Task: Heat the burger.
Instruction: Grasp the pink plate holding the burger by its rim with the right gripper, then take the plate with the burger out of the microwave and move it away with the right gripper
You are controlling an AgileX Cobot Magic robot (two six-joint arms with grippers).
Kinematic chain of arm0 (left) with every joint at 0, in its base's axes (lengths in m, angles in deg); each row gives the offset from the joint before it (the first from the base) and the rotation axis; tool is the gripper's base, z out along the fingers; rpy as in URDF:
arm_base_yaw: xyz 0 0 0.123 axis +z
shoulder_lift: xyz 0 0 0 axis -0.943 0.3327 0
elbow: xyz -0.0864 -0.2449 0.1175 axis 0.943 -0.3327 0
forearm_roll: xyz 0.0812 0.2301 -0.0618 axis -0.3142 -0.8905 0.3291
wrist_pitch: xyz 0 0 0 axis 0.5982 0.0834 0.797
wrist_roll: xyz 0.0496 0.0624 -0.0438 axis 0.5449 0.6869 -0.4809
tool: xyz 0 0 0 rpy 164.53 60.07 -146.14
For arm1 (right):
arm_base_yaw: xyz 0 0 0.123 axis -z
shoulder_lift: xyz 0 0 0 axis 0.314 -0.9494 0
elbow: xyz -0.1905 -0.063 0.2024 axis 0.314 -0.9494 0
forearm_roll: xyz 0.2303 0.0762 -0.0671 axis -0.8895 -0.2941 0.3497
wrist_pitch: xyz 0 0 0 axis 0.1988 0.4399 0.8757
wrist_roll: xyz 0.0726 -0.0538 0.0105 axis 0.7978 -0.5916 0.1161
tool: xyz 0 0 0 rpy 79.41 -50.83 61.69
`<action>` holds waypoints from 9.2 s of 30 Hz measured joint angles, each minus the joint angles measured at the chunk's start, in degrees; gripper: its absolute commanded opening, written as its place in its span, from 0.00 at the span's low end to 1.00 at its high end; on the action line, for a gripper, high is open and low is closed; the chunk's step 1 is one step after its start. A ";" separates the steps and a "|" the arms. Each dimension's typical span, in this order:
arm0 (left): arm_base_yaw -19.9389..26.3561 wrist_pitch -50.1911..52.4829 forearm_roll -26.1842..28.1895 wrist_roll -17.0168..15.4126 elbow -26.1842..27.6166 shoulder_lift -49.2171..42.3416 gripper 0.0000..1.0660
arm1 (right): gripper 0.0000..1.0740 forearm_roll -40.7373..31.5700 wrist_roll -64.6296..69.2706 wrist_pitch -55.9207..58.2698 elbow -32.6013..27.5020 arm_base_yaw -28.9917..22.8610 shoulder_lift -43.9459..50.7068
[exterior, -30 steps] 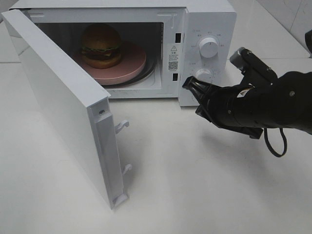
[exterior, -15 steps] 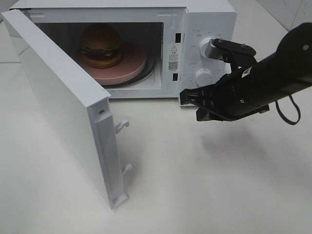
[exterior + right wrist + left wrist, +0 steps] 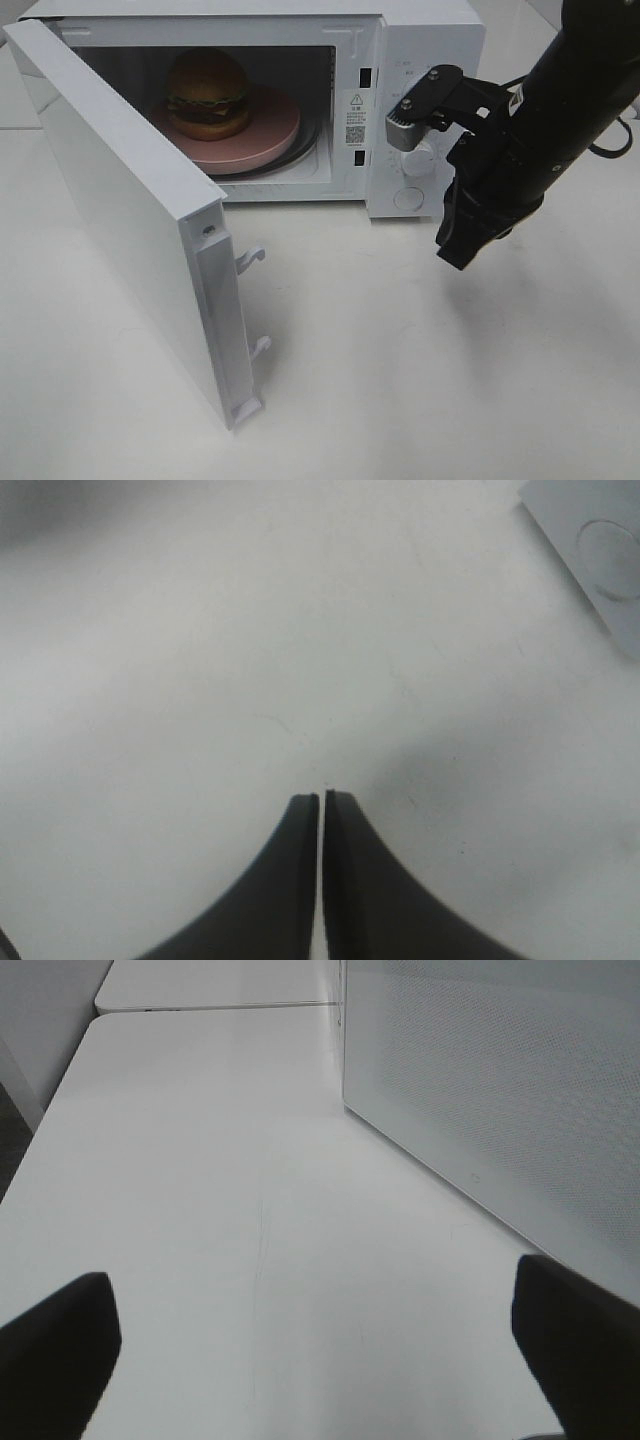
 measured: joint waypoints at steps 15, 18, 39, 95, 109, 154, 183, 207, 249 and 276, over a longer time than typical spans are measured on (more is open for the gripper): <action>0.00 0.00 0.00 0.00 0.00 -0.06 0.94 | 0.10 1.03 -49.73 6.07 5.21 0.00 0.23; 0.00 0.00 0.00 0.00 0.00 -0.06 0.94 | 0.14 1.72 -52.02 6.13 5.21 0.00 0.23; 0.00 0.00 0.00 0.00 0.00 -0.06 0.94 | 0.93 4.76 -46.75 -2.23 5.21 -3.72 0.23; 0.00 0.00 0.00 0.00 0.00 -0.11 0.94 | 0.83 12.09 -37.53 -16.50 40.05 -10.37 -36.84; 0.00 0.00 0.00 0.00 0.00 -0.11 0.94 | 0.81 12.15 -35.18 -10.71 52.60 -10.37 -44.40; 0.00 0.00 0.00 0.00 0.00 -0.11 0.94 | 0.00 10.26 -37.01 -7.96 58.10 -11.00 -47.84; 0.00 0.00 0.00 0.00 0.00 -0.11 0.94 | 0.00 4.01 -57.47 -22.98 29.79 -10.54 -30.48; 0.00 0.00 0.00 0.00 0.00 -0.11 0.94 | 0.00 -12.55 -77.23 -22.17 21.89 -8.54 -23.20; 0.00 0.00 0.00 0.00 0.00 -0.11 0.94 | 0.00 -18.05 -84.68 -26.18 -15.18 -8.02 9.28; 0.00 0.00 0.00 0.00 0.00 -0.11 0.94 | 0.00 -4.76 -64.00 -23.55 -31.51 -8.02 37.13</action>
